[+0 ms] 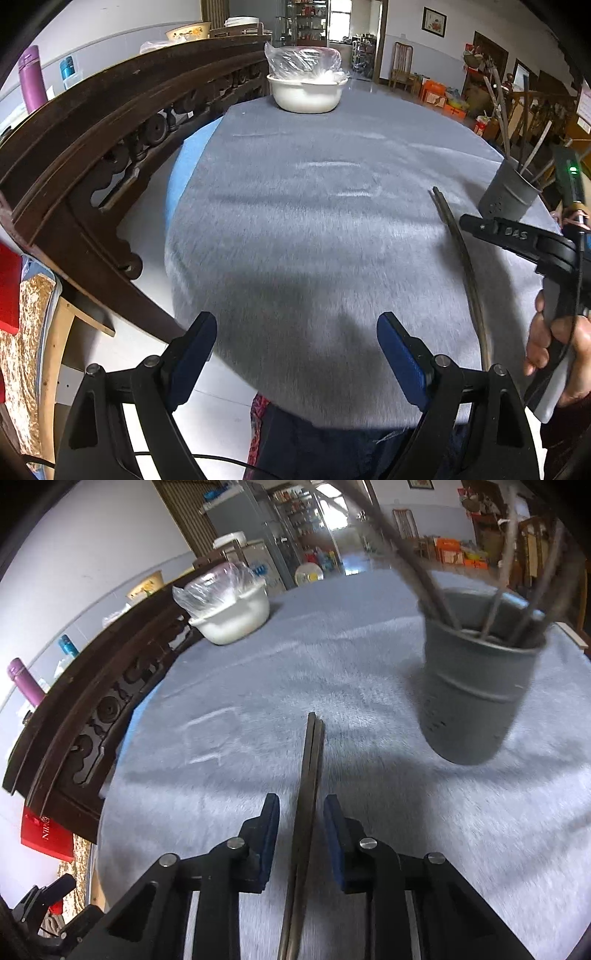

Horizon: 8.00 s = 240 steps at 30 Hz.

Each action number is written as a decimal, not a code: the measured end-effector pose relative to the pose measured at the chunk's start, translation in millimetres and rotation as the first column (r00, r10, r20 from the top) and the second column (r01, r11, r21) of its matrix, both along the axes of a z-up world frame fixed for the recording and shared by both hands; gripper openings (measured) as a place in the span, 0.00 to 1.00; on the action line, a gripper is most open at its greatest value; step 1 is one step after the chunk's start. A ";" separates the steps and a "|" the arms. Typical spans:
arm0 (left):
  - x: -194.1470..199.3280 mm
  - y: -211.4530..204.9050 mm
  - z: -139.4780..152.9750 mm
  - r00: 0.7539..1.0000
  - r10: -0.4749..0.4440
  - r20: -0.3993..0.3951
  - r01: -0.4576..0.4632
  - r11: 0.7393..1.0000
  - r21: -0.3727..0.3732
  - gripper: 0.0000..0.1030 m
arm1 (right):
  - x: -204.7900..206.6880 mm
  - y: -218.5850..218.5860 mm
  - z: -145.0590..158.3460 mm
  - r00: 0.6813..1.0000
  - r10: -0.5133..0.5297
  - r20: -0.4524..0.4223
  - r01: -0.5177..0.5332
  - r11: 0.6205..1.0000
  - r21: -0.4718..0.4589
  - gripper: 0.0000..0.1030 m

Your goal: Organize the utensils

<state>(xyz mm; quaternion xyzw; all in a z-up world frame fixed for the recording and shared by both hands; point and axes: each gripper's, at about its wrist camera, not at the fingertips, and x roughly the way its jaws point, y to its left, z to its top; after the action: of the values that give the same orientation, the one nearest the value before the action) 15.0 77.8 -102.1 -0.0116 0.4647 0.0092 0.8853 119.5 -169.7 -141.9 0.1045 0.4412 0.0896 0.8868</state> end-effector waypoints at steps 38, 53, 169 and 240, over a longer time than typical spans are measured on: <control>38.6 -27.6 -12.9 0.997 -0.043 -0.068 0.045 0.999 0.022 0.86 | 20.5 -1.1 -7.8 0.996 0.059 -0.073 -0.052 0.995 0.089 0.20; 37.0 -29.1 -14.5 0.996 -0.050 -0.075 0.051 0.998 0.023 0.86 | 33.7 10.3 -9.0 0.998 0.031 -0.057 -0.034 0.998 -0.052 0.20; 73.0 -143.8 252.8 0.847 -0.338 0.410 0.444 0.874 -0.199 0.06 | -112.2 -126.0 266.5 0.735 -0.141 0.663 0.140 0.989 0.055 0.06; 97.1 -208.6 166.4 0.866 -0.362 0.344 0.398 0.917 -0.037 0.15 | -69.8 -145.9 193.1 0.795 -0.267 0.545 0.265 0.961 0.085 0.08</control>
<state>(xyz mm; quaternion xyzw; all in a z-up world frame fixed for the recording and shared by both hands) 112.1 -130.8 64.3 0.0318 0.3027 -0.1922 0.9330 49.7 -315.6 51.3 0.1369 0.1478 -0.0087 0.9795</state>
